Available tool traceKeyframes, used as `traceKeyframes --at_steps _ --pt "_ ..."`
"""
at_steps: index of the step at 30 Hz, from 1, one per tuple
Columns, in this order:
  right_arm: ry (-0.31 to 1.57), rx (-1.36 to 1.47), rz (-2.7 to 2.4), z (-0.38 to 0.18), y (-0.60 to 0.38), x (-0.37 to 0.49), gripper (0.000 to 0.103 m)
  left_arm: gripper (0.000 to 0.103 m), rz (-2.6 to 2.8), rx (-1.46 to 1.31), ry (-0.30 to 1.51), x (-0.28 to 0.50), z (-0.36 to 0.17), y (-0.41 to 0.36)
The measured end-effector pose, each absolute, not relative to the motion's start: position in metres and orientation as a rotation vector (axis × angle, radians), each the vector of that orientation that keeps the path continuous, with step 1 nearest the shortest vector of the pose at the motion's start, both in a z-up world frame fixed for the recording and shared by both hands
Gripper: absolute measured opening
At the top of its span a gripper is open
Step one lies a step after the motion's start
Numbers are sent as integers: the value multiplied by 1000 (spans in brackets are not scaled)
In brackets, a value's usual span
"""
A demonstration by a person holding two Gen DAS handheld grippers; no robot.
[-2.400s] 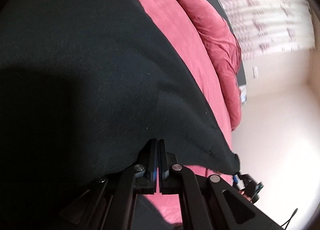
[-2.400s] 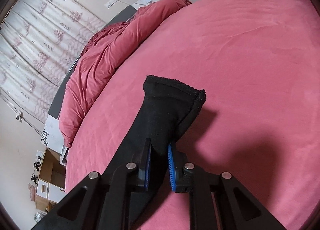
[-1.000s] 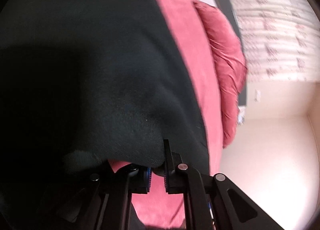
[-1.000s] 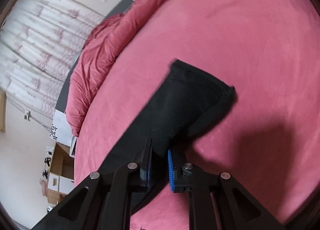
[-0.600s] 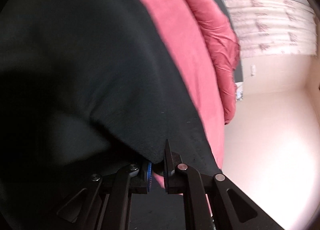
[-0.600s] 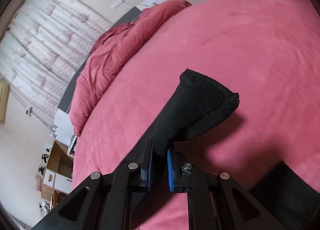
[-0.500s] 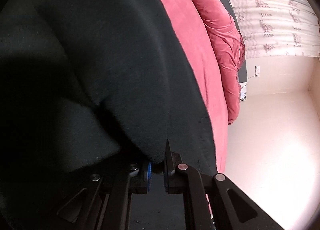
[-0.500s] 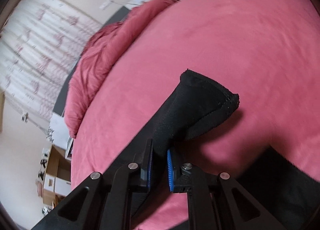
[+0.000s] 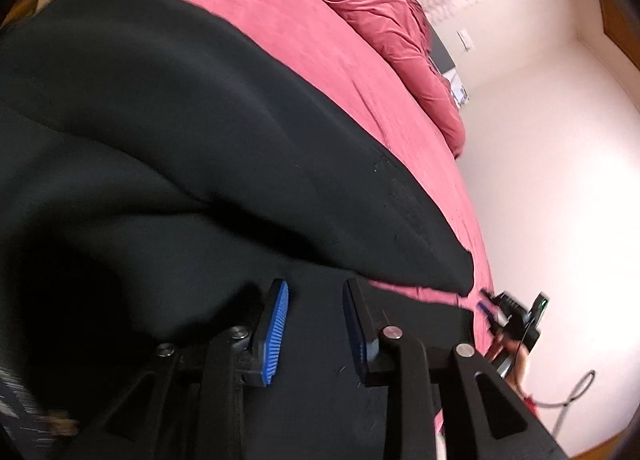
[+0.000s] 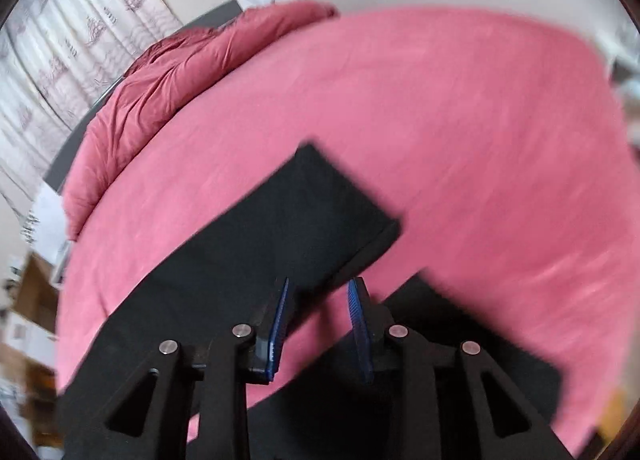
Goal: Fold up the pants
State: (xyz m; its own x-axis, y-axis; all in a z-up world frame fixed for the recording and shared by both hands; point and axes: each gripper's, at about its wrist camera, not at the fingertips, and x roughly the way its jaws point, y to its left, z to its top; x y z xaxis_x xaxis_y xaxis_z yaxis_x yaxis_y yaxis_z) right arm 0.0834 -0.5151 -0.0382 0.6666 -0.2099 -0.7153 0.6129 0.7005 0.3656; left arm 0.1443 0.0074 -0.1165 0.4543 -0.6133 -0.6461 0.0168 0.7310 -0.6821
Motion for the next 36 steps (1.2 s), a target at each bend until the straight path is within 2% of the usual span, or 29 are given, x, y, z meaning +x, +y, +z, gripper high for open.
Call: traceKeyframes --at_steps 1,2,3,4,8,18,27,36 --pt "689 607 -491 -30 -516 83 40 36 -415 -641 1032 143 -111 18" --pt "698 548 -481 -20 -514 86 47 44 -396 -613 1020 143 -105 29" --pt "707 494 -476 -14 -512 90 49 48 -378 -592 1009 146 -100 38" --pt "718 443 -467 -7 -510 96 51 49 -356 -574 986 151 -91 52" --pt "808 369 -421 -1 -512 127 51 65 -256 -486 958 187 -65 86" --pt "910 605 -544 -22 -558 178 54 66 -31 -330 1042 285 -66 151" --pt "981 572 -605 -33 -595 215 56 67 28 -345 1060 358 -87 210" --pt "999 603 -595 -52 -600 229 56 70 71 -402 1104 372 -105 229"
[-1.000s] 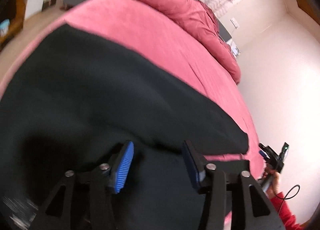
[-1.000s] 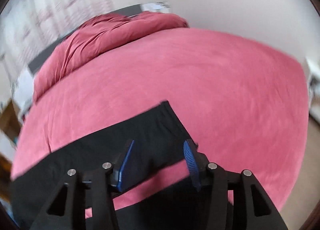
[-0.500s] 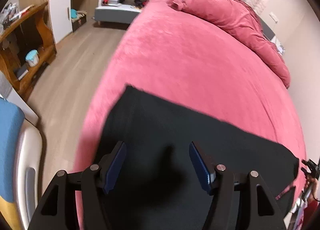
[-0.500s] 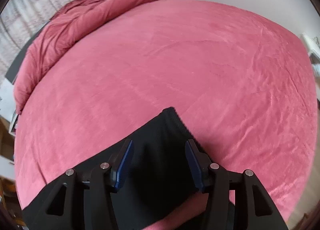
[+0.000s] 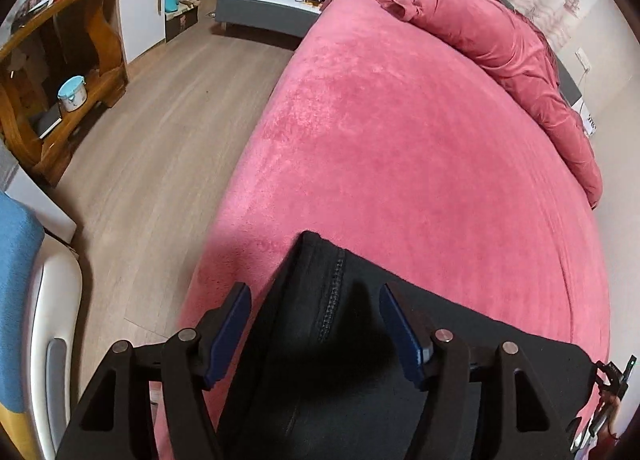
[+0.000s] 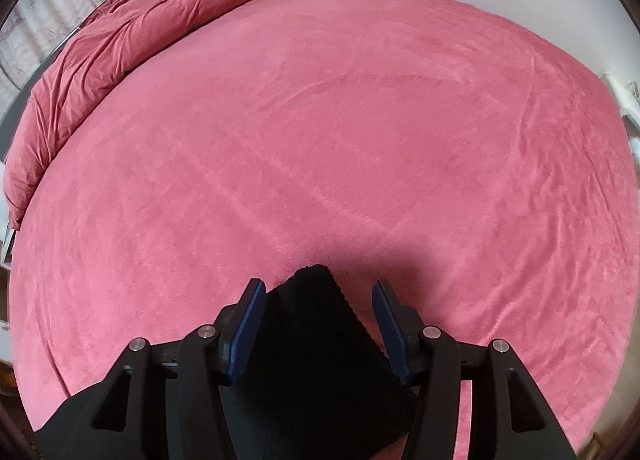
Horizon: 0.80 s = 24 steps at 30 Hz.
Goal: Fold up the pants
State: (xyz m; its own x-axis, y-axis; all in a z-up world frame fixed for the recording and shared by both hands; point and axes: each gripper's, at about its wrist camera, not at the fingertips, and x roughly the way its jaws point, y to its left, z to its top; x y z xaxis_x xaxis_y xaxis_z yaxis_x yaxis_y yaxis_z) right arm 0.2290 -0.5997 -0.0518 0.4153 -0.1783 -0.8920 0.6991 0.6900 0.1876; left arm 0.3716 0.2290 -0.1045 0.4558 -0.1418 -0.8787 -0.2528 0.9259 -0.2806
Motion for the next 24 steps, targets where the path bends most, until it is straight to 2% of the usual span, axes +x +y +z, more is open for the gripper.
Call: traceKeyframes --at_steps 1,9,20,24 --pt "996 616 -591 -54 -600 230 56 72 79 -389 1110 372 -106 229" --pt "991 613 -592 -60 -588 236 56 72 20 -387 1038 368 -93 233" --pt "1035 622 -610 -70 -587 246 61 72 -9 -357 1105 388 -104 210" --pt "1005 606 -640 -66 -587 244 60 70 33 -211 977 380 -81 185"
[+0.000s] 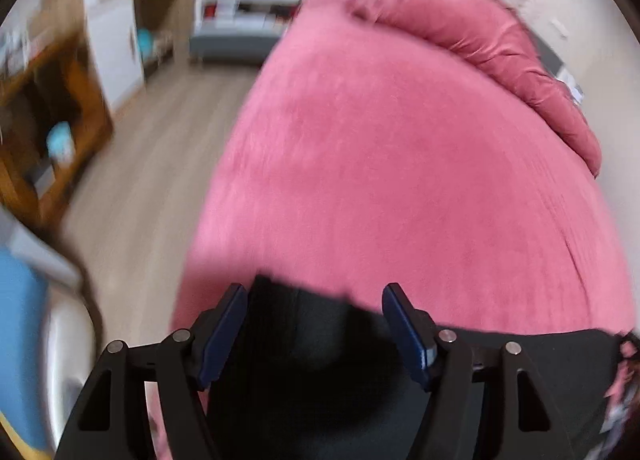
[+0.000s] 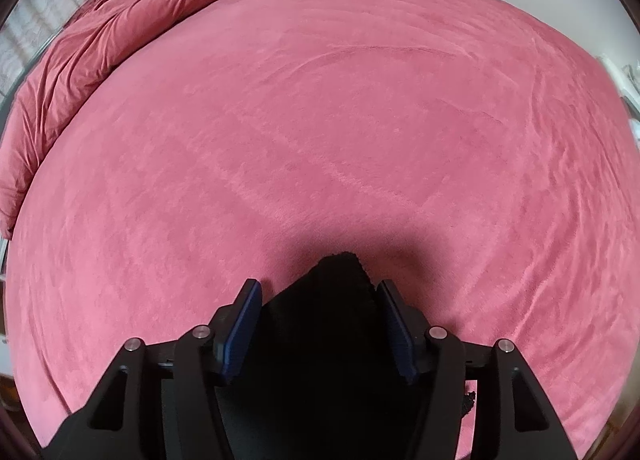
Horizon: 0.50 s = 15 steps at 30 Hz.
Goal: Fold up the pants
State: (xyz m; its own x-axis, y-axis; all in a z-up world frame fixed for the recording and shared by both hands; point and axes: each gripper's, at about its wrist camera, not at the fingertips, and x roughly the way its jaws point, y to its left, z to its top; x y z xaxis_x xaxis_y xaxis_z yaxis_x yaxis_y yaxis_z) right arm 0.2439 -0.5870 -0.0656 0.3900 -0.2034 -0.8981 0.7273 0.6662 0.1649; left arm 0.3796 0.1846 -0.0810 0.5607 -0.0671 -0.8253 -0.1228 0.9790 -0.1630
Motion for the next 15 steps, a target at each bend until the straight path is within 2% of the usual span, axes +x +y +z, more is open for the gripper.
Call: traceKeyframes --at_steps 3,7,10,12,15 --pt "986 527 -622 -55 -575 247 60 70 -78 -156 963 376 -70 159" --pt "998 469 -528 -41 -556 258 61 70 -248 -143 1088 382 -78 128" --pt "1064 435 -476 -35 -546 271 67 70 -259 -44 1193 388 -92 110" --pt "1104 454 -512 -38 -554 272 67 71 -181 46 1200 390 -97 107" --pt "1093 468 -572 -36 -567 270 67 72 -158 19 1185 391 -99 117"
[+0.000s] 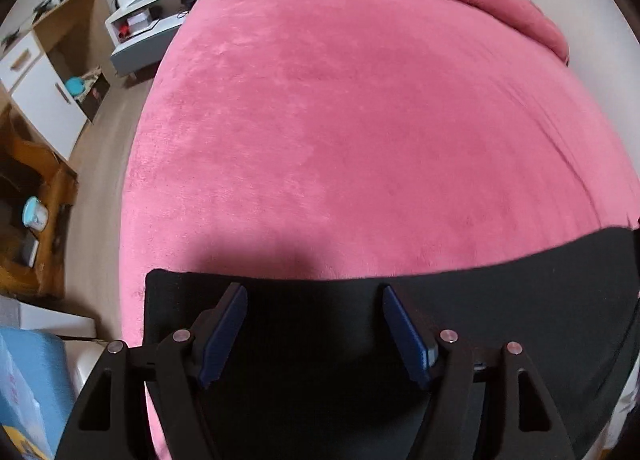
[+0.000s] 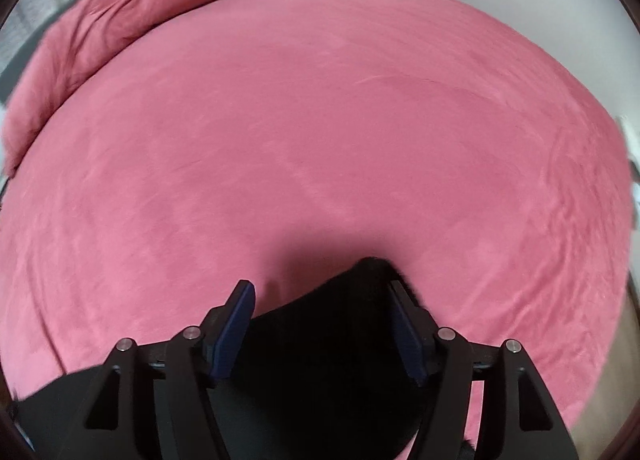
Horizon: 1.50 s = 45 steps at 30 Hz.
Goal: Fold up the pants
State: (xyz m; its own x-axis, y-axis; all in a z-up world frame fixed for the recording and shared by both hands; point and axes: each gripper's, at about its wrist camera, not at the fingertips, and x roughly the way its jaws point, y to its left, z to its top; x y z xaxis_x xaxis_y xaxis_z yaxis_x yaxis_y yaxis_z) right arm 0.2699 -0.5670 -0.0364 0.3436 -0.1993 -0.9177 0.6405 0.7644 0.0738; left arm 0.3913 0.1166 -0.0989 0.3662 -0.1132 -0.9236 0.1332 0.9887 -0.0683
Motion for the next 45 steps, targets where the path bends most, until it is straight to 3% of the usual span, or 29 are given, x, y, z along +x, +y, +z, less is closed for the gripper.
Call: traceKeyframes --at_steps 10,17,19,20,21,22,23,26,29,38,45 --pt "1232 318 -592 -54 -541 292 68 77 -278 91 1244 385 -113 105" --pt "1217 460 -621 -71 -574 280 68 77 -288 99 1234 370 -113 115" --pt "1194 512 -615 -73 -581 275 64 64 -302 107 1227 365 -113 113" --pt "1186 506 -608 -73 -581 275 57 59 -321 104 1226 363 -112 111" --pt "1183 494 -599 -72 -580 275 54 44 -338 111 1220 362 -111 110" --pt "1178 483 -585 -72 -579 276 44 16 -367 143 1207 358 -109 106" --pt "1178 460 -578 -71 -578 276 31 6 -374 184 1196 354 -107 101" --pt "1172 422 -555 -64 -572 276 21 5 -359 276 1165 343 -104 92" --pt "1142 446 -553 -58 -569 268 18 4 -344 211 1134 337 -94 99" --pt "969 641 -493 -25 -590 226 17 0 -345 159 954 295 -36 103" --pt "831 685 -406 16 -572 166 16 0 -331 -21 830 212 -6 120"
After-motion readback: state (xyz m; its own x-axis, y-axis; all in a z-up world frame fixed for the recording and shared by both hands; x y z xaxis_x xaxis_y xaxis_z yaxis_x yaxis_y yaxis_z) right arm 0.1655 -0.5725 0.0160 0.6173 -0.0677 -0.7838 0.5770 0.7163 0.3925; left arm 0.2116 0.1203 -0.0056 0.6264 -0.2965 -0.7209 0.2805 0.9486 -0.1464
